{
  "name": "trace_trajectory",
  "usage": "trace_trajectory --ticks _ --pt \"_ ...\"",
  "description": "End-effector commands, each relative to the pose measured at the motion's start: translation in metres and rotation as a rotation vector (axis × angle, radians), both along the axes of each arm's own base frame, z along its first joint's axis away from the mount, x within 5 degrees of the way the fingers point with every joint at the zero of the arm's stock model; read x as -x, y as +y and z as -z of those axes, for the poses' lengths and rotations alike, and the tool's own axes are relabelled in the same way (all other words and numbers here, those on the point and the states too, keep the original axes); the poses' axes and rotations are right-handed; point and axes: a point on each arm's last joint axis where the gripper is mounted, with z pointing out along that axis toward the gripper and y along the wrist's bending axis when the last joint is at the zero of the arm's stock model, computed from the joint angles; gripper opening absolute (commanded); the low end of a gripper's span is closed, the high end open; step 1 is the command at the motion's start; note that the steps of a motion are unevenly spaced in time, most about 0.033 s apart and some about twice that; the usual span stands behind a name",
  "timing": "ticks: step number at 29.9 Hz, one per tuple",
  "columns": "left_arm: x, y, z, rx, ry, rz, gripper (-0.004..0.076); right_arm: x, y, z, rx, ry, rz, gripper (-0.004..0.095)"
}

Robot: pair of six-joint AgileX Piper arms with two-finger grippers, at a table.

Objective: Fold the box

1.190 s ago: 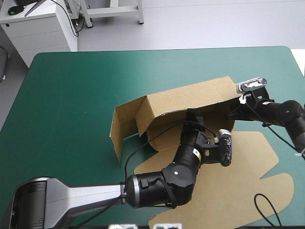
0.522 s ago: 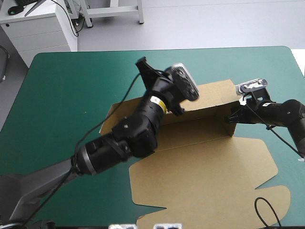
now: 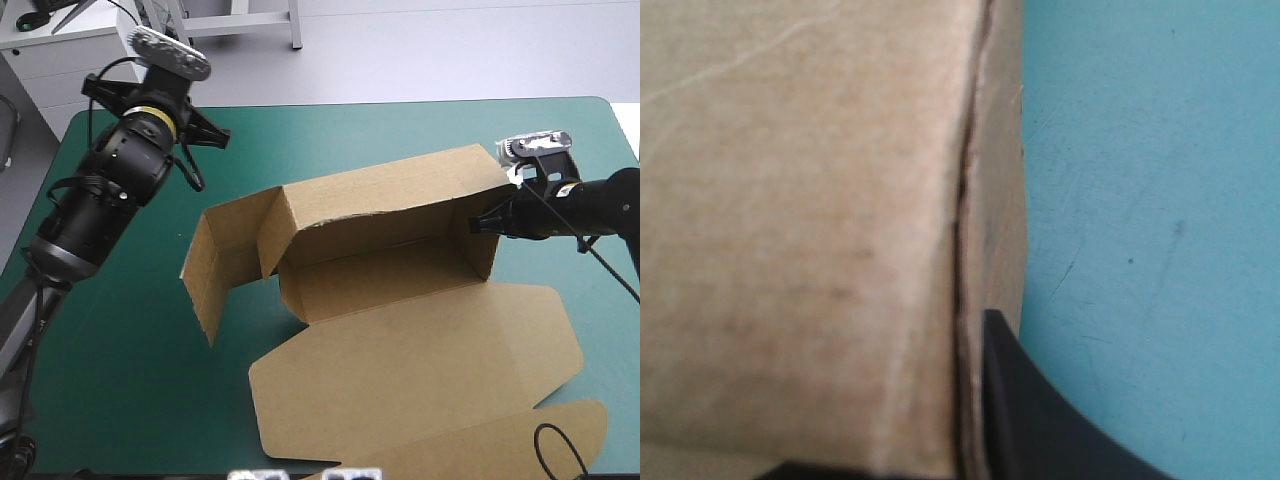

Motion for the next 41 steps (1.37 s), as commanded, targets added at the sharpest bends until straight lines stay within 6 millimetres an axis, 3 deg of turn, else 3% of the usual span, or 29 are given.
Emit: trace_trajectory --ticks 1,8,16,28,41 --pt "0.011 0.033 -0.028 0.058 -0.087 -0.055 -0.0001 0.017 0.005 -0.029 -0.067 -0.001 -0.016 -0.0002" --pt "0.004 0.075 -0.019 0.145 -0.006 -0.160 -0.0001 0.028 0.022 -0.029 -0.028 0.088 -0.081 0.0000" --pt "0.000 0.091 -0.004 0.135 0.060 -0.206 -0.0001 0.023 0.039 -0.017 0.044 0.153 -0.064 0.0000" --pt "-0.001 0.088 0.011 0.155 0.149 -0.174 -0.0001 -0.040 0.052 0.038 0.055 0.269 -0.039 0.0000" --pt "0.001 0.085 0.015 0.144 0.203 -0.139 -0.0001 -0.089 0.058 0.058 0.059 0.026 -0.022 0.0000"
